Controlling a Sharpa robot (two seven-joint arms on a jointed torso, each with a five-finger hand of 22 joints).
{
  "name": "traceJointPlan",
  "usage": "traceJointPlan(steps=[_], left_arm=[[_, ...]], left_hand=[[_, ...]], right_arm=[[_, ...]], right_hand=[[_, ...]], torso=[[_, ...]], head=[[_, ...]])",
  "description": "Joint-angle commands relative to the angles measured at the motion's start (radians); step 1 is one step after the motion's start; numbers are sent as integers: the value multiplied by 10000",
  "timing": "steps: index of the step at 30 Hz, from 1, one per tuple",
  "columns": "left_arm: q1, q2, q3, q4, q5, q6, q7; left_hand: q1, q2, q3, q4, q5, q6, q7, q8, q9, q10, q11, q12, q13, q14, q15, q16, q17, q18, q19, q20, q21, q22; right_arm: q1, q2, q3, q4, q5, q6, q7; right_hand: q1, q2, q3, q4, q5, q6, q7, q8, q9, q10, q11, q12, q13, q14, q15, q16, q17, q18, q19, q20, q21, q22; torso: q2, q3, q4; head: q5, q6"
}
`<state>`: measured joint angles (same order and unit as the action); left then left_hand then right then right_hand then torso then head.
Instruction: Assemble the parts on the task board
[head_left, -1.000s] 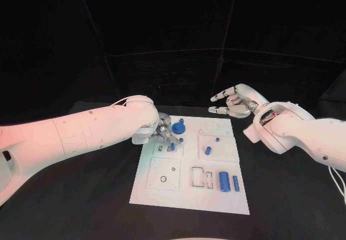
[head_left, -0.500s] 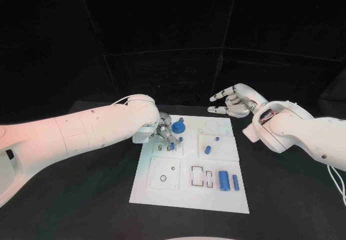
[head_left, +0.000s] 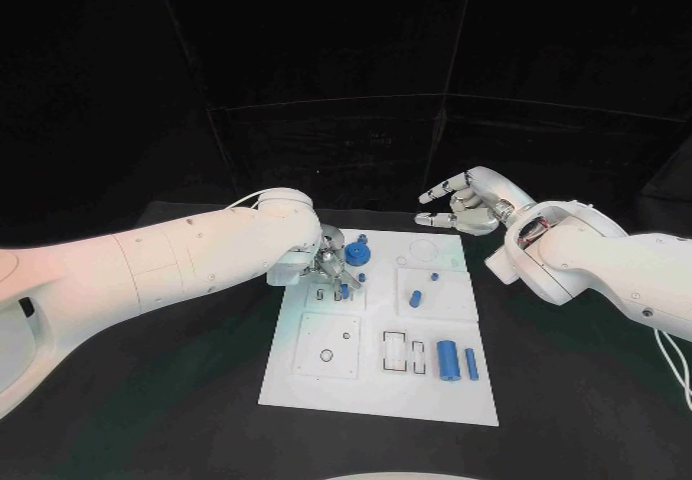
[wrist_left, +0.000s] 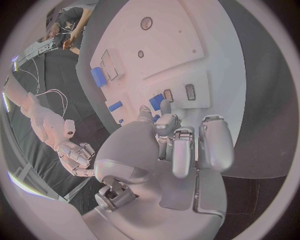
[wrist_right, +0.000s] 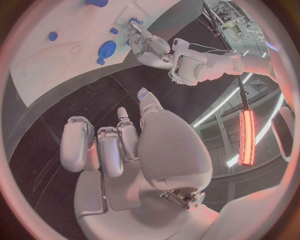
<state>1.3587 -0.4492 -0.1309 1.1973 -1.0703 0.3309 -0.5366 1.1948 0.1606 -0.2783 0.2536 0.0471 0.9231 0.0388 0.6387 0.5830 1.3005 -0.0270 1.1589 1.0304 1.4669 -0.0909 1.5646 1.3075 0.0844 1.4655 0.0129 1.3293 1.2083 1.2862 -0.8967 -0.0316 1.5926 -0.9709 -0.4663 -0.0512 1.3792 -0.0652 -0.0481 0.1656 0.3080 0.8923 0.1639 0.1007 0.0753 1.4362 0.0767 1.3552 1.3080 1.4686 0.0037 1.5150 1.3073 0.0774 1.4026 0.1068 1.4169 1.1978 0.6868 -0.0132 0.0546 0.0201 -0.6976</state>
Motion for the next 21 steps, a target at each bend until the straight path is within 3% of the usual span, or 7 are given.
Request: traceJointPlan(steps=[1,11,21], left_arm=[[2,45,2,-33,-60,162,-76],[-24,130,-21,-113,-59,164,-77],[-36,125,-30,-68,-56,132,-74]], left_hand=[[97,2,-3,-87,26,-68,-3,51,21,10,-58,55,10,1039,-52,62,2633,-175,273,-40,68,9],[234,-15,45,-220,25,-98,-1,75,75,16,-54,81,30,1039,-49,62,2633,-178,267,-38,92,48],[1130,245,689,-1024,28,-228,-25,74,204,-25,-81,73,-2,1039,-69,62,2633,-171,227,-46,97,76]], right_arm=[[24,13,4,3,-57,90,-21],[24,29,4,-15,-57,99,-35],[24,59,4,-54,-57,115,-46]], right_hand=[[-17,119,-26,-38,63,54,-12,55,2,-53,-32,-41,542,686,-69,-39,1057,-26,-58,-36,-38,-9],[11,146,-21,-57,102,58,-15,62,1,-48,-36,-35,547,686,-73,-42,1053,-24,-62,-41,-44,-20],[11,146,-21,-57,102,58,-15,62,1,-48,-36,-35,547,686,-73,-42,1053,-24,-62,-41,-44,-20]], torso=[[-2,3,11],[-1,4,3],[8,-2,10]], head=[[-6,2],[-15,18],[-26,21]])
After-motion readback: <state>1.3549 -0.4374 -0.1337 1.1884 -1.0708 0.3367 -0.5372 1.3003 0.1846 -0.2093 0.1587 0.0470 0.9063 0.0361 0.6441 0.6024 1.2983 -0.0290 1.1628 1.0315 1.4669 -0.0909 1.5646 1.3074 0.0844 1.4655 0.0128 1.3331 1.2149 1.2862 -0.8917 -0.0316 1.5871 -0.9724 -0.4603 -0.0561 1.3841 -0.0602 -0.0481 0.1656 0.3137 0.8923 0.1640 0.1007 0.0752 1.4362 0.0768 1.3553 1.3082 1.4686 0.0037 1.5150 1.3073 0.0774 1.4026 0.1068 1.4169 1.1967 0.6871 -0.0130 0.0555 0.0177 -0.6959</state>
